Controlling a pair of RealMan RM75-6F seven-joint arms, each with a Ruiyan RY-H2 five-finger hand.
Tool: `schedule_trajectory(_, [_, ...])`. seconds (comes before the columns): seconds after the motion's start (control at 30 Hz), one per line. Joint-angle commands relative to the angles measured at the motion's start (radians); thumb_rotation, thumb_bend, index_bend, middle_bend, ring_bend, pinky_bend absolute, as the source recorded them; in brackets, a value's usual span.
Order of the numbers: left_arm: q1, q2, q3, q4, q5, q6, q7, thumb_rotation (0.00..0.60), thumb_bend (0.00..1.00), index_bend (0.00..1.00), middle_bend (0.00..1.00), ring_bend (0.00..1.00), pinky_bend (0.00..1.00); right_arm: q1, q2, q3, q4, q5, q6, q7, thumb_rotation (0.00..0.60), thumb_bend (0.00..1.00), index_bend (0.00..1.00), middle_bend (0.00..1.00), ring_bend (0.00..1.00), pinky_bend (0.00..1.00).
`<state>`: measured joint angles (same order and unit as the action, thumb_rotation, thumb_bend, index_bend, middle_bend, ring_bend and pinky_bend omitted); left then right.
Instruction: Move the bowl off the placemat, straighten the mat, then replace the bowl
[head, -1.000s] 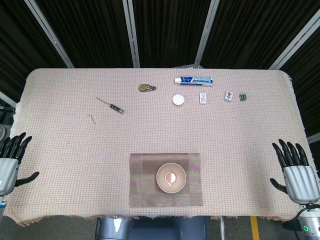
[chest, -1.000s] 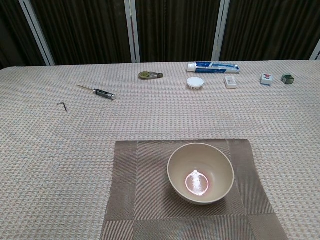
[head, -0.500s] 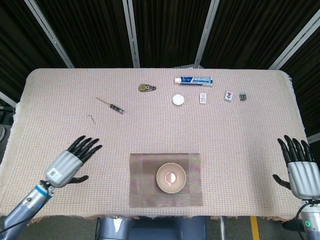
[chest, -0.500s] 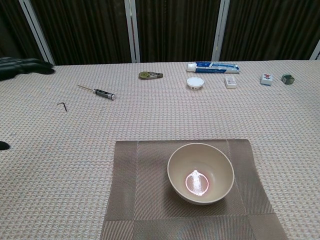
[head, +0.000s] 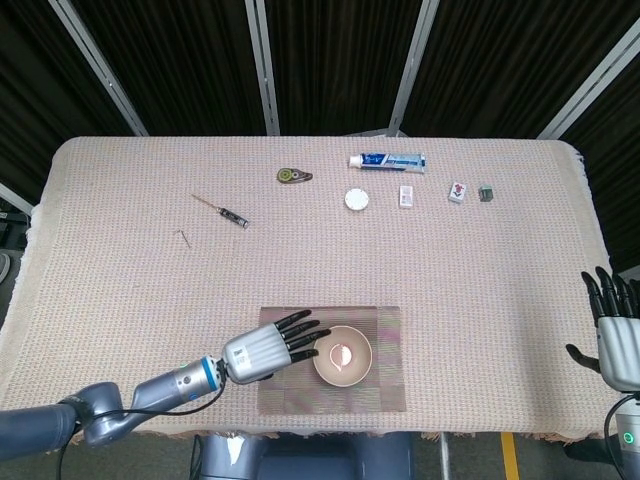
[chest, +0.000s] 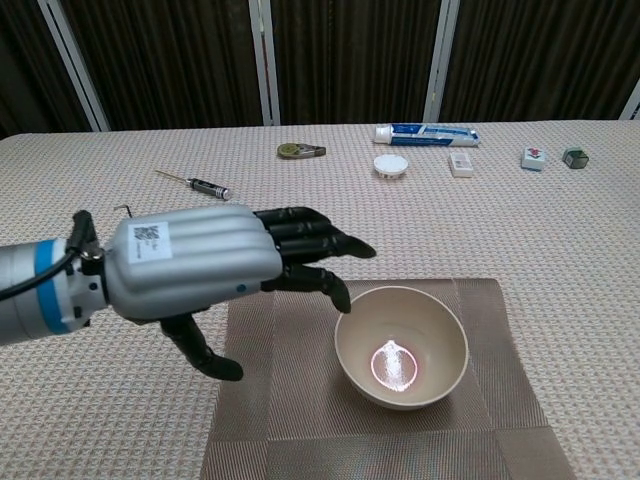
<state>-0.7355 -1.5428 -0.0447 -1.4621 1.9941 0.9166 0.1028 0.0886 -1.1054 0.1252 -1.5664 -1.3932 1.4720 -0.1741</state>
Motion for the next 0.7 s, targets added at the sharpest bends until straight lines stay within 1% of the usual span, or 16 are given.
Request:
schedule_trajectory(0.03, [-0.045,-0.08,0.003,0.08,0.011,-0.026,0.005,0.6,0.12,0.3,0.0,0.0,0.0,-0.002,0.005,0.005,0.004,0.01,-0.002,0.011,0.6,0.0,0.0,0.0,0.0,0.0])
schedule_trajectory(0.2, [-0.065,-0.148,0.003,0.154,-0.011,-0.043,0.013,0.6,0.2,0.32,0.0,0.0,0.0,-0.004,0.011,0.006,0.005,0.016,-0.005,0.025,0.6,0.0,0.0,0.0,0.0,0.0])
schedule_trajectory(0.37, [-0.076,-0.222,-0.002,0.232,-0.025,-0.021,0.02,0.6,0.36,0.36,0.0,0.0,0.0,-0.003,0.016,0.008,0.003,0.016,-0.007,0.034,0.6,0.0,0.0,0.0,0.0,0.0])
schedule_trajectory(0.43, [-0.08,-0.258,-0.002,0.268,-0.035,-0.011,0.016,0.6,0.45,0.42,0.0,0.0,0.0,-0.002,0.018,0.008,0.002,0.017,-0.01,0.037,0.6,0.0,0.0,0.0,0.0,0.0])
schedule_trajectory(0.47, [-0.082,-0.273,-0.002,0.283,-0.039,-0.006,0.014,0.6,0.47,0.45,0.0,0.0,0.0,-0.001,0.018,0.008,0.002,0.017,-0.011,0.038,0.6,0.0,0.0,0.0,0.0,0.0])
schedule_trajectory(0.53, [-0.086,-0.302,-0.001,0.316,-0.051,0.012,0.008,0.6,0.53,0.54,0.0,0.0,0.0,-0.001,0.02,0.008,0.002,0.019,-0.014,0.041,0.6,0.0,0.0,0.0,0.0,0.0])
schedule_trajectory(0.7, [-0.094,-0.323,0.003,0.357,-0.069,0.051,0.003,0.6,0.54,0.63,0.0,0.0,0.0,0.001,0.022,0.008,0.004,0.024,-0.02,0.047,0.6,0.0,0.0,0.0,0.0,0.0])
